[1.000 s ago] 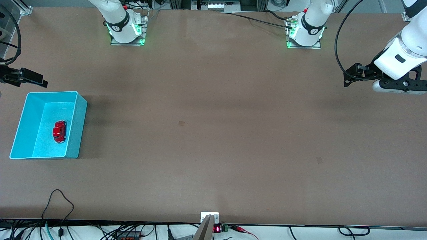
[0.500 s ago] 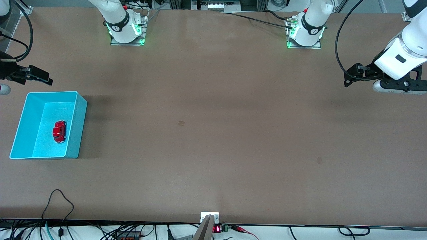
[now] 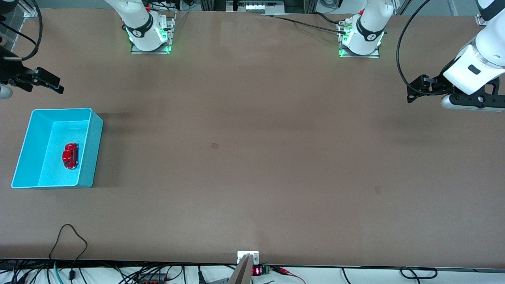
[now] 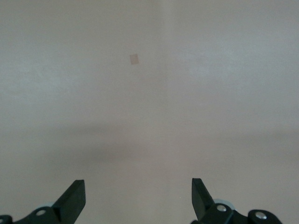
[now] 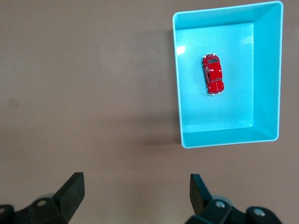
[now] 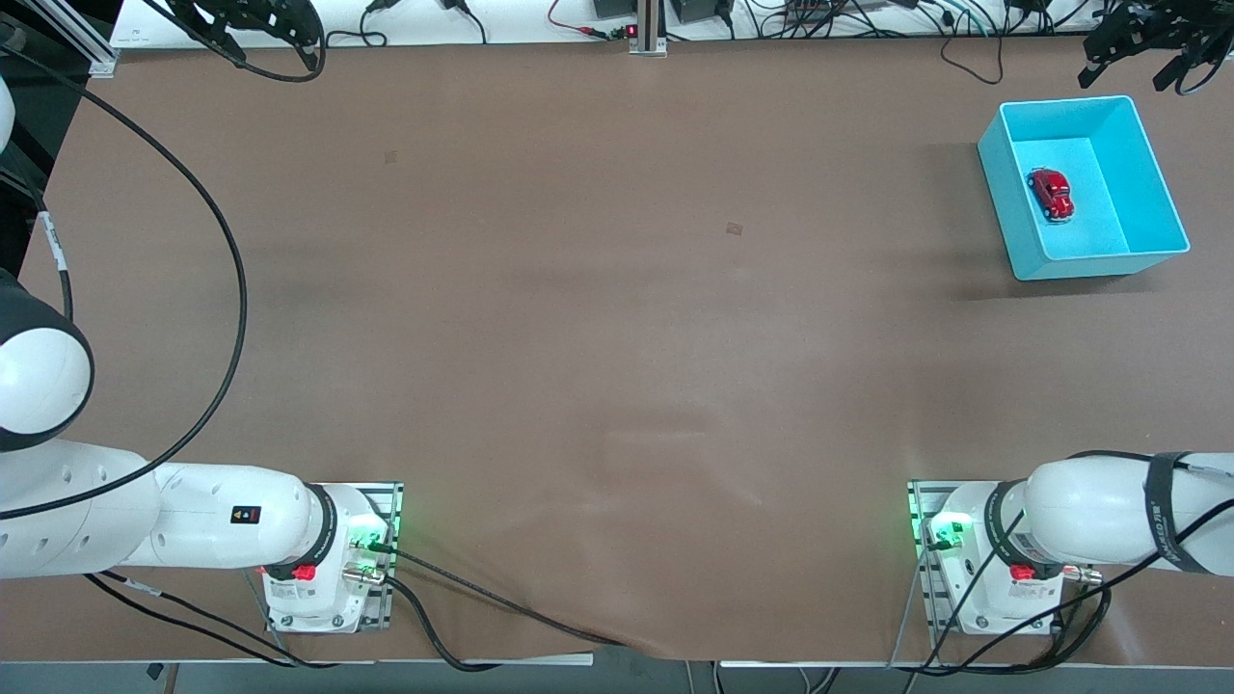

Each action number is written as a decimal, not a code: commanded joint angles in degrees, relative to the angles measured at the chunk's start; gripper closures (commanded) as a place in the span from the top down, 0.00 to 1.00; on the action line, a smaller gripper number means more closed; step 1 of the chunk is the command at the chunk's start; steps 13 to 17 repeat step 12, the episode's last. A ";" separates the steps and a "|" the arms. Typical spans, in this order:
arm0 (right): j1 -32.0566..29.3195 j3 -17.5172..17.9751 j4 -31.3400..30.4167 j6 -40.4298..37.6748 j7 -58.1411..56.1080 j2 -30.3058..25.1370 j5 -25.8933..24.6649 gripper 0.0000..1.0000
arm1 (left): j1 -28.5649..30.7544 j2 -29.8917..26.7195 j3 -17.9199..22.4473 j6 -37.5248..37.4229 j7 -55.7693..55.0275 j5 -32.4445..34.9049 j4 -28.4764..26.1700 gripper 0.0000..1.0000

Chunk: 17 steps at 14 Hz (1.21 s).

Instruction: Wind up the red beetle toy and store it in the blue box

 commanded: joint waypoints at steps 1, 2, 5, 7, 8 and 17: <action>0.20 0.35 -0.82 0.58 0.35 -1.63 -0.91 1.00 | 0.09 0.14 0.06 -1.02 0.03 0.49 1.14 1.00; 0.20 0.35 -0.64 0.32 0.60 -1.63 -0.83 1.00 | 0.09 0.14 -0.03 -1.02 0.03 0.49 1.14 1.00; 0.11 0.26 0.06 -1.08 0.17 -1.90 -0.56 1.00 | 0.09 0.14 -0.03 -1.02 0.03 0.49 1.14 1.00; 0.20 0.26 0.15 -1.44 0.08 -1.90 -0.74 1.00 | 0.09 0.14 -0.03 -1.02 0.03 0.49 1.14 1.00; 0.11 0.17 0.15 -1.53 0.08 -1.98 -0.74 1.00 | 0.09 0.14 -0.03 -1.02 0.03 0.49 1.14 1.00; 0.20 0.26 0.15 -1.79 0.25 -2.07 -0.47 1.00 | 0.09 0.23 -0.03 -0.93 0.03 0.49 1.23 1.00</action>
